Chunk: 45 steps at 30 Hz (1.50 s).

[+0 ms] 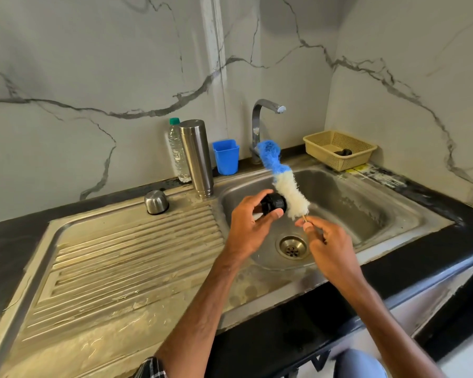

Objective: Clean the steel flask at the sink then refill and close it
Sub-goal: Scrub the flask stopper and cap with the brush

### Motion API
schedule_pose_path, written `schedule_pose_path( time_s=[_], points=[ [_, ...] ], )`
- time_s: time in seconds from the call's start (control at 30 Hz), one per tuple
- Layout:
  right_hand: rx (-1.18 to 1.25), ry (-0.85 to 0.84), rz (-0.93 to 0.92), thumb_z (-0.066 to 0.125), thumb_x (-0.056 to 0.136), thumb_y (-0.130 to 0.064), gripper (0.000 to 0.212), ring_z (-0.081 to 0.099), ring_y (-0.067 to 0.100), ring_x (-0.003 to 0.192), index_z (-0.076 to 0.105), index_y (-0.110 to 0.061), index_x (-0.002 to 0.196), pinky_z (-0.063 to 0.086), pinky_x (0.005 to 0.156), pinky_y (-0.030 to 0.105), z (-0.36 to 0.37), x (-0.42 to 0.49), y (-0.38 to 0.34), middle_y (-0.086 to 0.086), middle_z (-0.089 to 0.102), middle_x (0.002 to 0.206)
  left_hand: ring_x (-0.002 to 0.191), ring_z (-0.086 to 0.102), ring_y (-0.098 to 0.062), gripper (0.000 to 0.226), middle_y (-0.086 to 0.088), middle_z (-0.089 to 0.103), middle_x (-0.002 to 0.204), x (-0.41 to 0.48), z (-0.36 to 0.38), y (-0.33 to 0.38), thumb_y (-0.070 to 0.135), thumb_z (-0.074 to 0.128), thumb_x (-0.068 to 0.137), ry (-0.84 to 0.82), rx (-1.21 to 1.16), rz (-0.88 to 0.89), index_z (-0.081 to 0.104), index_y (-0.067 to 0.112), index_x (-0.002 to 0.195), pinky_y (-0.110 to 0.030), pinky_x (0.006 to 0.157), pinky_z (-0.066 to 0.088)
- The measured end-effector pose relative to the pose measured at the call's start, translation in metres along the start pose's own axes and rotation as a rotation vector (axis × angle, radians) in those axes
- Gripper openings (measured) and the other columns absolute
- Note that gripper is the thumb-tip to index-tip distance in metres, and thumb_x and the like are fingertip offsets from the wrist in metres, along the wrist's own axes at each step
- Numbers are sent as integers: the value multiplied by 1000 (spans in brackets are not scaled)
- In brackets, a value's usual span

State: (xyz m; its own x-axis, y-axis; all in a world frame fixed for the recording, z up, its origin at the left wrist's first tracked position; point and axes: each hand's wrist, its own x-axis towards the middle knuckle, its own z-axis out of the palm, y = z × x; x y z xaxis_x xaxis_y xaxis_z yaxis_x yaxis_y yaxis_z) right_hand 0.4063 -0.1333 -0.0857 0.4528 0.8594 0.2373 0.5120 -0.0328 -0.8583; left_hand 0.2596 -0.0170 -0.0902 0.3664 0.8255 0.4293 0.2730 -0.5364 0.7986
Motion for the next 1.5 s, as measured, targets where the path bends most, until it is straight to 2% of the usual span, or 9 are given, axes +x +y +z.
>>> schedule_pose_path(
  time_s=[0.17,0.27,0.4,0.53,0.63,0.7,0.9,1.13,1.5],
  points=[
    [57,-14,-4,52,103,-18,24,62,-10,93,72,-29,111,43,73,8,-1,0,-8,-21,68,107,107,67,-2,52,3,71,119,2,-2,0,40,77,89,79,-104,-44,63,24,137,-21,96,53],
    [58,-98,37,54,102,-20,20,59,4,64,74,-26,102,48,59,25,8,-24,3,-11,72,92,100,72,-11,42,0,74,112,5,-11,5,30,73,93,200,-320,-141,65,17,133,-40,89,61],
    [174,-70,84,53,103,-18,24,40,4,46,74,-30,102,34,49,25,11,-23,2,-4,64,65,100,74,-14,32,0,74,110,4,-13,18,23,72,95,186,-445,-127,65,24,126,-34,84,62],
    [223,-16,103,52,104,-21,24,50,-2,68,74,-31,108,46,72,30,8,-7,-9,-13,74,98,109,73,-22,32,-9,74,117,3,-14,22,16,68,96,172,-697,-209,63,16,128,-32,89,60],
    [296,17,96,49,105,-20,26,45,1,57,73,-31,103,44,55,22,-3,0,-19,-21,62,66,111,72,-29,33,-15,72,122,6,-15,21,11,65,97,114,-827,-282,61,11,131,-33,89,61],
    [334,-24,71,47,106,-21,27,38,2,48,73,-29,101,34,44,16,-7,1,-25,-18,51,52,113,70,-30,35,-16,71,125,5,-15,19,10,63,99,68,-848,-292,60,11,133,-35,89,61],
    [260,-72,96,47,106,-22,27,37,2,46,73,-31,101,32,41,16,-11,6,-32,-10,49,55,117,68,-31,35,-6,73,124,4,-18,16,10,59,101,-40,-795,-232,61,15,135,-37,92,60],
    [275,-138,32,44,107,-24,29,30,11,49,71,-33,100,27,45,26,-6,-21,-28,-12,44,51,119,67,-32,33,-16,69,128,7,-20,10,13,61,100,74,-832,-280,62,15,133,-38,93,59],
    [224,-88,96,45,107,-22,28,40,0,40,71,-26,98,30,43,12,-13,-17,-24,-29,52,51,118,68,-31,35,-11,70,127,3,-13,19,12,58,102,-77,-750,-261,61,11,137,-41,94,59]
  ],
)
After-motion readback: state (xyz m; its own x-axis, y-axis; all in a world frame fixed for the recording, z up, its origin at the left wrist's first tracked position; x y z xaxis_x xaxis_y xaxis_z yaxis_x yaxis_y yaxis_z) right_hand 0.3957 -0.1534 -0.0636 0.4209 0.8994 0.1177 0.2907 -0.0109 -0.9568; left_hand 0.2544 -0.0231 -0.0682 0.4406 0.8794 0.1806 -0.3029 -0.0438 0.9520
